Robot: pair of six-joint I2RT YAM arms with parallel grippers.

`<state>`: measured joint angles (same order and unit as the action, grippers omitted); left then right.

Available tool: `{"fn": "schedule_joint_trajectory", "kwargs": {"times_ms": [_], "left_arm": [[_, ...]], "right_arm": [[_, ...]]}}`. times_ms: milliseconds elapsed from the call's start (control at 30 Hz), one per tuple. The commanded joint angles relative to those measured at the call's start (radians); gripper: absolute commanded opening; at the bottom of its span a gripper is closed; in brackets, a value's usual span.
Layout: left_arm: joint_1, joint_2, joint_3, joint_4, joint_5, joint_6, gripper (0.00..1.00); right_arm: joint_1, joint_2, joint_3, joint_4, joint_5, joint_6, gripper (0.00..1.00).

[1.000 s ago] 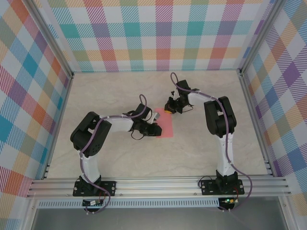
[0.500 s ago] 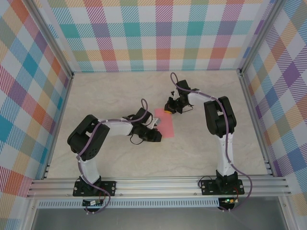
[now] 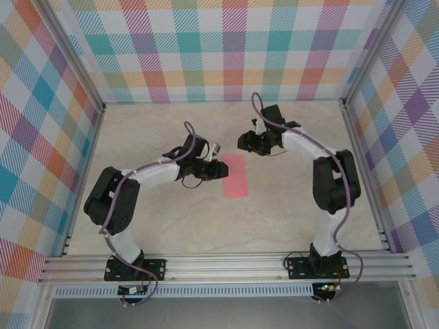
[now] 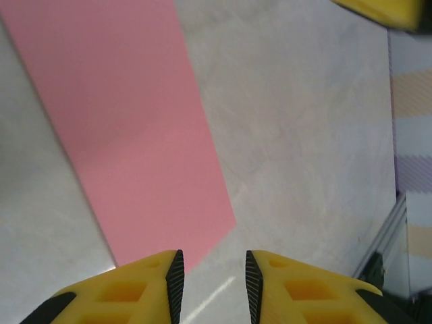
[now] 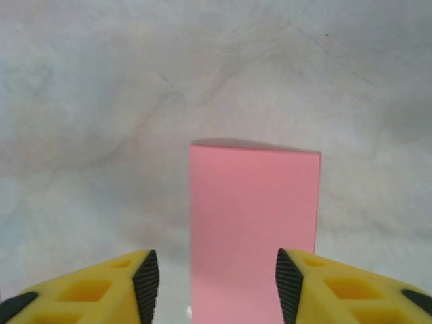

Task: Fold a paper plane with a square sheet of paper (fold left side to right side)
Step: First fold the square sheet of paper in half at the center of the table, then fold the triangle a second time at the center of the table.

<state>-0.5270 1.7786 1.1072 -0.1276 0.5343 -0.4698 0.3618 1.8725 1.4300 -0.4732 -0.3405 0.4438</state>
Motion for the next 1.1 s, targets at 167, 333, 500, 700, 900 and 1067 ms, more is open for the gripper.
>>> {"fn": "schedule_joint_trajectory", "kwargs": {"times_ms": [167,333,500,700,900,1067], "left_arm": [[0.05,0.234,0.262,-0.063,-0.048,-0.052,0.31],[0.052,0.322,0.36,-0.119,-0.078,-0.025,0.3],[0.051,0.38,0.41,-0.128,-0.05,-0.015,0.31],[0.052,0.421,0.426,-0.142,-0.074,-0.007,0.29],[0.051,0.405,0.374,-0.142,-0.1,-0.008,0.28],[0.051,0.393,0.341,-0.121,-0.094,-0.012,0.27]], "right_arm": [[0.003,-0.172,-0.28,0.016,-0.021,0.008,0.66],[0.008,-0.218,-0.398,0.059,-0.046,0.032,0.74],[0.014,-0.229,-0.463,0.085,-0.056,0.042,0.79],[0.014,-0.216,-0.47,0.116,-0.078,0.06,0.81],[0.012,-0.175,-0.434,0.156,-0.144,0.099,0.81],[0.001,-0.107,-0.366,0.176,-0.192,0.148,0.78]]}}
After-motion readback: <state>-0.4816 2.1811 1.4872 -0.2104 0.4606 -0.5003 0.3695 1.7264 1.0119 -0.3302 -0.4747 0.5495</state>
